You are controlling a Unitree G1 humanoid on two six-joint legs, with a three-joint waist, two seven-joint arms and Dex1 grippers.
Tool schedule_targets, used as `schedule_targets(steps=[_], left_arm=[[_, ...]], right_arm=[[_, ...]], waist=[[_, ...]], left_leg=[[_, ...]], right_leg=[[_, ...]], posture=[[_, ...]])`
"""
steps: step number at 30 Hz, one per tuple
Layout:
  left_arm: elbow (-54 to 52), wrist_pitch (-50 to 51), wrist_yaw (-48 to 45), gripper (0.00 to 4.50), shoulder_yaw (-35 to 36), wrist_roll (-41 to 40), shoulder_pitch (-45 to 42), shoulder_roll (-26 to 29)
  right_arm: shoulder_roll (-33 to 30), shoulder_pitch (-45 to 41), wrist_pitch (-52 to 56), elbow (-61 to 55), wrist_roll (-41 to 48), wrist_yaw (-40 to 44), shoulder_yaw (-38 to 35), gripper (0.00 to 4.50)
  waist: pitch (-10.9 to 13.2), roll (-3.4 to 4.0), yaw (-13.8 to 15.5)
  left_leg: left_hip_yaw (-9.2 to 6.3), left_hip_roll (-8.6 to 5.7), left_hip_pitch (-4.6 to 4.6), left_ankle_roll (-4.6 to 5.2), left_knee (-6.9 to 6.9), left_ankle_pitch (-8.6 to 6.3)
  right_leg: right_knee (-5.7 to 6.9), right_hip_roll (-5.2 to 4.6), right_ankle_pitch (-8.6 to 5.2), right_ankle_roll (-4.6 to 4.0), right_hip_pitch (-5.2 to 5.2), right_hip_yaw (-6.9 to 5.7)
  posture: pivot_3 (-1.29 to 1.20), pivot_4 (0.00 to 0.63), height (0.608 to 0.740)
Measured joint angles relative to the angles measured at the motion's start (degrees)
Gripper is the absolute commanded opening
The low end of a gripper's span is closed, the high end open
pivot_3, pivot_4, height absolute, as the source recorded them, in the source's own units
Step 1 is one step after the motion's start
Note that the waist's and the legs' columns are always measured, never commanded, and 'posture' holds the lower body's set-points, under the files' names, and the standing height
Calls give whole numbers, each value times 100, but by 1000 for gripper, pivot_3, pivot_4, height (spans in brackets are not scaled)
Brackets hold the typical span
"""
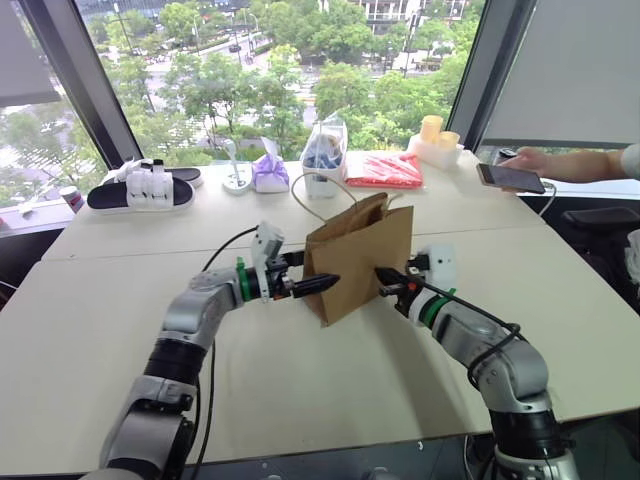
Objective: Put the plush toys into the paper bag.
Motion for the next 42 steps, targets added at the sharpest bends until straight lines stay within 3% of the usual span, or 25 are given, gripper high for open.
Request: schedule_targets(steps=[1, 4, 11, 19, 26, 31, 39, 42], left_arm=[[46, -86, 104, 4500, -7, 69, -4, -112], [81, -164, 236, 3625, -23, 141, -4, -239], [78, -141, 327, 190, -25, 192, 22, -241], [554, -38, 62, 190, -9, 167, -300, -251], [1429, 374, -1108, 190, 59, -120, -1294, -135], [2224, 412, -2167, 190, 60, -160, -1939, -99], [3832, -1002, -2609, 190, -41, 620, -2084, -156], [4307, -1419, -2564, 1493, -43, 948, -2087, -100]], right_arm=[[46, -37, -54, 61, -26, 5, -5, 55], [77, -60, -85, 72, -65, 22, -14, 0], [2, -48, 10, -176, -50, 26, -185, 0], [-532, 454, 911, -1633, 736, 80, -999, 0], [-1615, 1895, 1617, -3156, 2993, 450, -2890, 0], [-2345, 2796, 1638, -3290, 4155, 253, -3861, 0], [-2914, 3339, 1310, -3323, 4893, -179, -4078, 0], [-3084, 3306, 1176, -3312, 4917, -265, -3909, 0]], waist=[[0, 0, -3], [0, 0, -28], [0, 0, -18], [0, -1, 18], [3, -5, 1], [6, -10, -2], [14, -23, 24], [20, -34, 27]], left_leg=[[0, 0, 1, 0, -1, 0], [0, 2, 2, 0, -2, 0], [0, 1, 1, 0, -1, 0], [-8, -1, -12, 1, 3, -1], [-8, -2, -18, 8, 5, -4], [0, 0, -15, 9, 8, -5], [2, 1, -13, 10, 13, -5], [0, 0, -17, 9, 15, -5]], right_leg=[[0, 0, 0, 0, 0, 0], [3, 2, 0, 0, -4, 0], [4, 2, 0, 0, -3, 0], [-3, 1, -1, 3, -3, -4], [-7, 1, -7, 11, -3, -4], [-7, 1, -7, 11, 0, -4], [-7, 1, -7, 12, 2, -1], [-7, 1, -7, 12, 2, -2]], posture=[[0, 150, 740], [0, 150, 740], [0, 150, 740], [0, 150, 740], [0, 150, 740], [0, 150, 740], [0, 150, 740], [0, 150, 740]])
